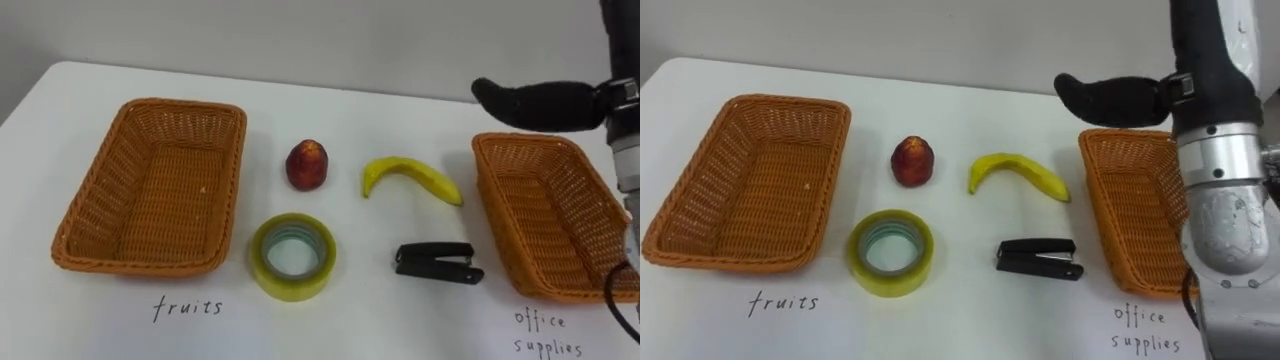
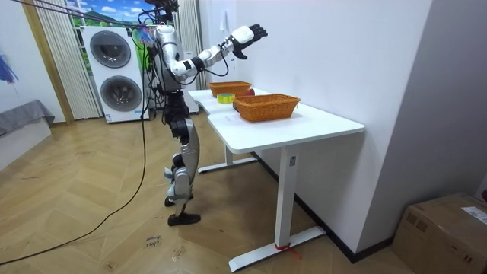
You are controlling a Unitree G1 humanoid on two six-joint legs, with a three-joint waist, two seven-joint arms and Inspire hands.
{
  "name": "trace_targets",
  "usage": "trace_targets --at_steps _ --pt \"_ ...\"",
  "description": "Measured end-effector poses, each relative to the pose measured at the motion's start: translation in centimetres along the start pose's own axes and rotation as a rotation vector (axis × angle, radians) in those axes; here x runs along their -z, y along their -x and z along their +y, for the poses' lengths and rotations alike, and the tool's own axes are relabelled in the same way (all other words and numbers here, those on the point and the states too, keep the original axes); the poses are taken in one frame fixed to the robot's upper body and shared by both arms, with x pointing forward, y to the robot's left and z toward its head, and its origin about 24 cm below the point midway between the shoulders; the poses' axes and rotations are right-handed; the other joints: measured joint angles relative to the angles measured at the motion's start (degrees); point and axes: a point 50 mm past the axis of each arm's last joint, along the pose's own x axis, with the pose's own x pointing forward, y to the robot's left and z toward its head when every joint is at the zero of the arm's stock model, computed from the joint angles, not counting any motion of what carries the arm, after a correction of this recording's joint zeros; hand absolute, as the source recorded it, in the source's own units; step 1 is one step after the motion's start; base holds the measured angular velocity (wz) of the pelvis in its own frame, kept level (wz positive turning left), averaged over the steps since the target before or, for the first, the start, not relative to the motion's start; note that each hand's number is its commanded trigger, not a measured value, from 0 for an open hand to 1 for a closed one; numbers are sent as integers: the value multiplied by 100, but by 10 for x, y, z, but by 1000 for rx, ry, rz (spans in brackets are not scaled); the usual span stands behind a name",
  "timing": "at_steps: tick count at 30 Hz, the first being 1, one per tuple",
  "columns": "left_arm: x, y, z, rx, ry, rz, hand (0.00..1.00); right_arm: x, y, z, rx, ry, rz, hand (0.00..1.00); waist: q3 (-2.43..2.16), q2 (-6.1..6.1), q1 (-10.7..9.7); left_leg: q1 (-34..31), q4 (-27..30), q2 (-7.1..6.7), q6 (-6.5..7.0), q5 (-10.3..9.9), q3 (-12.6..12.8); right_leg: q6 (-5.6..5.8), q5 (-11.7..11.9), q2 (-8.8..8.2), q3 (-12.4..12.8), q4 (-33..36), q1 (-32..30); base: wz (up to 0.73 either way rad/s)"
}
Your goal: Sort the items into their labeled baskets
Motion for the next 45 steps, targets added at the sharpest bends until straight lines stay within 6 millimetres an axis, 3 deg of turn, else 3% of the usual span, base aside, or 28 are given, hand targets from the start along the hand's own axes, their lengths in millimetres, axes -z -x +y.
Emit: trace_targets --at_steps 6,12,23,27,36,45 --pt "0 0 1 19 -11 7 0 31 5 21 -190 12 167 0 -12 -18 18 -9 2 -4 1 1 -16 -1 1 -9 -15 8 2 0" --pt "-5 -1 4 10 -38 2 0 45 15 26 -336 83 247 0 -14 -27 139 25 1 -3 2 4 -53 -5 4 -6 -23 2 61 1" --pt "-12 -3 15 -15 -47 -16 0 49 25 48 -626 94 304 0 2 -213 162 -11 4 -6 6 9 -73 -5 4 -9 -46 -16 50 1" --pt "-15 -3 20 -17 -56 -27 0 56 32 53 -714 74 354 0 -18 -269 173 -13 4 -7 6 9 -70 -4 4 -11 -47 -16 52 0" --pt "-18 -3 20 -11 -87 -38 0 66 51 59 -839 55 448 0 -12 -266 276 -5 4 -5 6 9 -62 -4 5 -10 -45 -13 52 0" --pt "-23 -4 19 -10 -97 -51 0 66 55 64 -910 51 463 0 3 -266 326 -25 2 -6 6 9 -73 -4 5 -9 -35 -11 -1 0"
